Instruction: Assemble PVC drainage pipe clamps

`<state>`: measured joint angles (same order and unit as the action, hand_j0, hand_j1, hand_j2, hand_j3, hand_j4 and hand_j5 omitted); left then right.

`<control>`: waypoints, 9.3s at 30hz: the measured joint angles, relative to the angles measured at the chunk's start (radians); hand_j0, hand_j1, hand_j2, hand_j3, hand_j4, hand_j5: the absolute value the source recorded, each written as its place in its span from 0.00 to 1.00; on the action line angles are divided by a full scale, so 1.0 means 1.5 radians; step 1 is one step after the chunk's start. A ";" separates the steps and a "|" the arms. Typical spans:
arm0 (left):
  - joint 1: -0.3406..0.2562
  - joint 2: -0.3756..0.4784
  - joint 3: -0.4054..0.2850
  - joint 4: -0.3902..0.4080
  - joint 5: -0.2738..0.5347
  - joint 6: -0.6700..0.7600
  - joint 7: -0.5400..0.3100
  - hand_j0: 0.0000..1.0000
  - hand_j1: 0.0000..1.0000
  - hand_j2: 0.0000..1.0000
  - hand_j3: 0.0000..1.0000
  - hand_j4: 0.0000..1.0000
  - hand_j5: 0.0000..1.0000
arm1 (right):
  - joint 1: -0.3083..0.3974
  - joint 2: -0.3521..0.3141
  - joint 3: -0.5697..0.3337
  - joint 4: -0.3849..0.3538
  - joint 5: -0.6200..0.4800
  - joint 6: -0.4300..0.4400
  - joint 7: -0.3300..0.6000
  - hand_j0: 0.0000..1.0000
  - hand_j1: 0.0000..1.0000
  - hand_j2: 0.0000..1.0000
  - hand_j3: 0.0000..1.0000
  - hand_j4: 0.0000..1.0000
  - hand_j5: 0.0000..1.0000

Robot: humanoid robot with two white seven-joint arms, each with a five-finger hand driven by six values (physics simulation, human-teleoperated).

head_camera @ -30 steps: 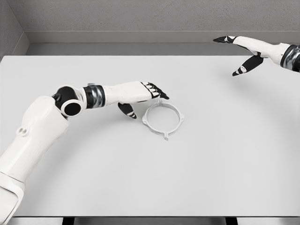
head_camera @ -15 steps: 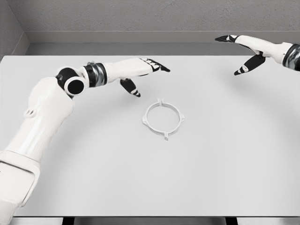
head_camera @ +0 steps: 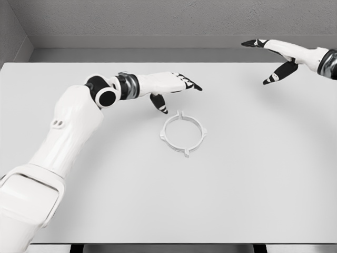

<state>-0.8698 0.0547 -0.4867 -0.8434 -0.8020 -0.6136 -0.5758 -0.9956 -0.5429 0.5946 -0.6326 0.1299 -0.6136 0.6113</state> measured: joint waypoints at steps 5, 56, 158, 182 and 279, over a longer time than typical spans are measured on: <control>0.000 -0.005 -0.002 0.000 -0.005 0.000 0.000 0.99 0.99 0.99 0.99 0.99 0.99 | 0.001 0.000 0.000 0.000 0.000 0.000 0.000 1.00 1.00 1.00 1.00 1.00 1.00; -0.007 -0.036 -0.037 0.002 -0.115 0.005 0.009 0.94 0.94 0.94 0.94 0.94 0.94 | -0.001 0.002 0.001 -0.008 0.000 0.000 0.000 1.00 1.00 1.00 1.00 1.00 1.00; -0.017 -0.036 -0.094 -0.012 -0.199 0.015 0.029 1.00 1.00 1.00 1.00 1.00 1.00 | -0.008 -0.023 0.048 -0.063 0.000 0.000 0.000 1.00 1.00 1.00 1.00 1.00 1.00; -0.034 -0.036 -0.100 -0.010 -0.198 0.022 0.036 1.00 1.00 1.00 1.00 1.00 1.00 | -0.006 -0.030 0.058 -0.086 0.000 0.000 0.000 1.00 1.00 1.00 1.00 1.00 1.00; 0.054 0.218 0.136 -0.019 0.218 0.000 0.036 1.00 1.00 1.00 1.00 1.00 1.00 | 0.004 0.180 0.168 -0.058 0.028 0.000 0.000 1.00 1.00 1.00 1.00 1.00 1.00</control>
<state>-0.7885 0.3818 -0.2831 -0.8714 -0.4743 -0.6134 -0.5222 -0.9894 -0.2726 0.8459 -0.7195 0.1725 -0.6134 0.6112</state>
